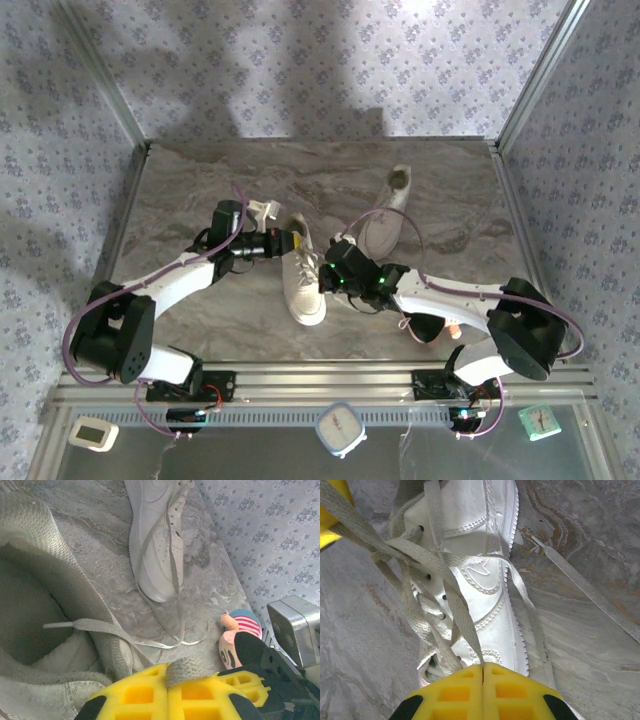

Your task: Tie the shoes

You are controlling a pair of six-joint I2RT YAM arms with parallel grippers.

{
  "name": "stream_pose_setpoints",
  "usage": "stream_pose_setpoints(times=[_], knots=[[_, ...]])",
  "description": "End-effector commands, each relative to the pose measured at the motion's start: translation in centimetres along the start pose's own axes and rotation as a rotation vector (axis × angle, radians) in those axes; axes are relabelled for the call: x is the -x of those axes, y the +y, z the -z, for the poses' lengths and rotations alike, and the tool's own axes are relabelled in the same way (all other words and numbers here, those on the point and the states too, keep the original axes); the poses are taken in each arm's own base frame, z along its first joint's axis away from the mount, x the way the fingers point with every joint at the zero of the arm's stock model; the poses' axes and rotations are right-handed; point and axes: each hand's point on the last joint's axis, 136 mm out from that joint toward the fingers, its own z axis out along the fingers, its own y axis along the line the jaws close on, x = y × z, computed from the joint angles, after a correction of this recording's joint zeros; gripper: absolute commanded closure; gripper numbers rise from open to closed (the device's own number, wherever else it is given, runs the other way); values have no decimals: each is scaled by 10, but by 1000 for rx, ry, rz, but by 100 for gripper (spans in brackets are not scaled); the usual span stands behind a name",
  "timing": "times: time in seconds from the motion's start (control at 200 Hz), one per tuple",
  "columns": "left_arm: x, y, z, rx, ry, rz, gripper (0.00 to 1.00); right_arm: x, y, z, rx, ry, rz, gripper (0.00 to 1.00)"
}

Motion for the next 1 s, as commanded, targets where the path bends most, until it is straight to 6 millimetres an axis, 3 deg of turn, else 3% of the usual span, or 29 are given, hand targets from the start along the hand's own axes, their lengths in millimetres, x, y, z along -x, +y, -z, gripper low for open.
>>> stream_pose_setpoints(times=[0.0,0.47,0.57,0.76,0.859,0.994], knots=[[1,-2,4,-12,-7,-28,100,5,-3,7,-21,-24,18,100],[5,-4,8,-6,-20,-43,100,-5,-21,9,-95,33,29,100],[4,-11,9,-41,-14,-68,100,-2,-16,10,-74,29,50,100],[0,-18,8,-77,11,-83,100,24,-7,24,-68,-57,164,73],[0,-16,8,-66,9,-72,100,34,1,29,-46,-90,262,72],[5,-9,8,-21,-11,-47,100,29,23,22,50,-46,376,75]])
